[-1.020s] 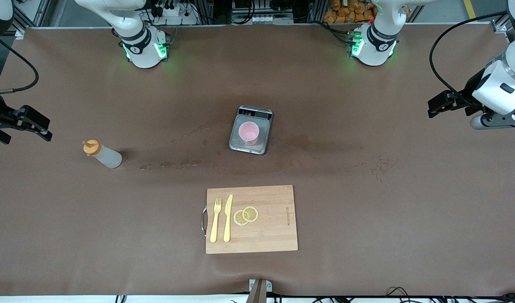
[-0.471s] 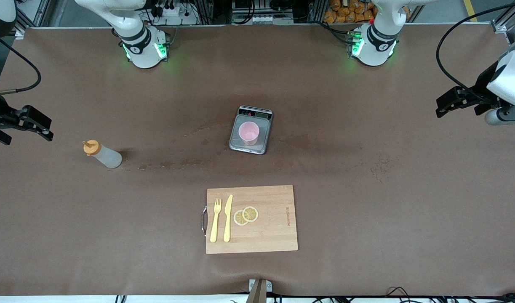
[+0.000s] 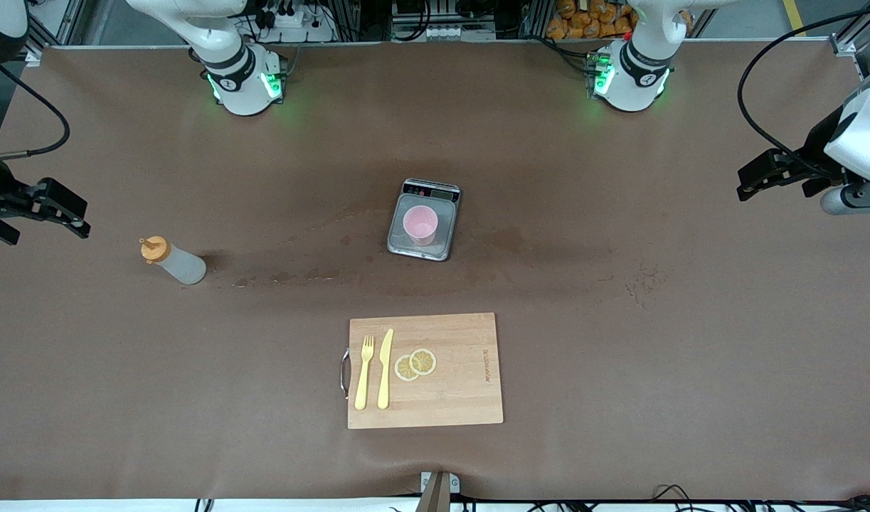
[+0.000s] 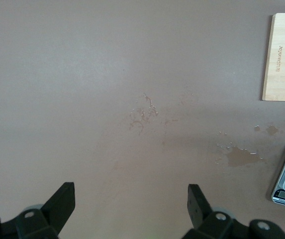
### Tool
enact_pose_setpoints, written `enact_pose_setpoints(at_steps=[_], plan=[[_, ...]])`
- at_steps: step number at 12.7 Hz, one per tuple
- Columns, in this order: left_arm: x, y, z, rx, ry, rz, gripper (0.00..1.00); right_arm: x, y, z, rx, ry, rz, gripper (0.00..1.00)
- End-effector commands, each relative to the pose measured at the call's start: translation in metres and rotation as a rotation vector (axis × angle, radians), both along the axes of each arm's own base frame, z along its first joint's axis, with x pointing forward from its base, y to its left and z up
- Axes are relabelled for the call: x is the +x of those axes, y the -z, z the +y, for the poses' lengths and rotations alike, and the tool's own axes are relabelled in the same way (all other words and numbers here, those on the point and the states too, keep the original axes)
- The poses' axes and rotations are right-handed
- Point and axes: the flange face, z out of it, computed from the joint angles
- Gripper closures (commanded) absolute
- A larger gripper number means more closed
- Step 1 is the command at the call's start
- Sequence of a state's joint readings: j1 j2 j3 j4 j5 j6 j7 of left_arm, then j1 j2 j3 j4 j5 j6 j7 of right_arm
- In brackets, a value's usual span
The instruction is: Add sauce to pink cup with both arms
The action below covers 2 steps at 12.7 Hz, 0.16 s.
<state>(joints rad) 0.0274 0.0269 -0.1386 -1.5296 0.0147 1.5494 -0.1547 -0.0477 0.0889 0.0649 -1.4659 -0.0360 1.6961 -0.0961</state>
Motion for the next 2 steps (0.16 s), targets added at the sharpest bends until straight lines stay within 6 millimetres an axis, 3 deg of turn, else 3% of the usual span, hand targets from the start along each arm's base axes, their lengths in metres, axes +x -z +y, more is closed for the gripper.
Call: enact_pose_setpoints(at_steps=[1,2], plan=[[0.003,-0.0057,0.0017,-0.008,0.013,-0.009,0.0,-0.0044,-0.0026,0.0009,-0.021,-0.007,0.003,0.0],[0.0031,-0.0058,0.0008,-0.008,0.014,-0.011,0.0,-0.0044,-0.0018,0.0011,-0.019,-0.007,0.005,0.0]])
